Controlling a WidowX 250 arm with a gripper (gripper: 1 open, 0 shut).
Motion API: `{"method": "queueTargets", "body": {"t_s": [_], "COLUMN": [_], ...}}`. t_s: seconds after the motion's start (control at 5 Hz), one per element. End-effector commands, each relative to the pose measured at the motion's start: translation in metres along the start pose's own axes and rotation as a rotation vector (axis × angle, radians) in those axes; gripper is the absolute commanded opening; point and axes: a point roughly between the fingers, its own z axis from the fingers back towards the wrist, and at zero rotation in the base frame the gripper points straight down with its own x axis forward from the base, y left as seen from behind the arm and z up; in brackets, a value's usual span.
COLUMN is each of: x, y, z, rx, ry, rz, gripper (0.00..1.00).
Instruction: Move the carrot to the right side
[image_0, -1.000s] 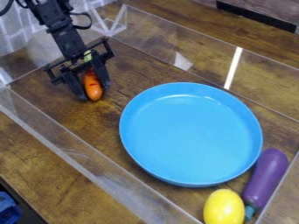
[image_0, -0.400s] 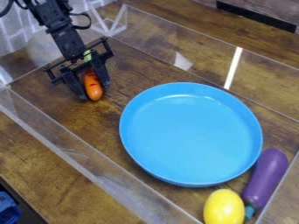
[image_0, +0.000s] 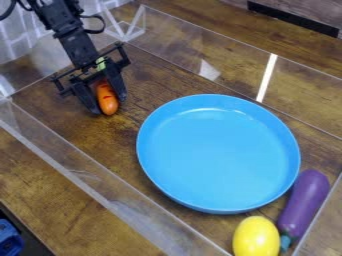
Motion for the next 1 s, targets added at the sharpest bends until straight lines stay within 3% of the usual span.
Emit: {"method": "queueTargets", "body": {"t_s": [0.0, 0.8], "x": [0.004, -0.021], "y": [-0.002, -0.016], "z": [0.015, 0.033], "rx": [-0.021, 0.032], "ry": [-0.035, -0.029], "rz": [-0.008, -0.184], "gripper": [0.00, 0.00]}}
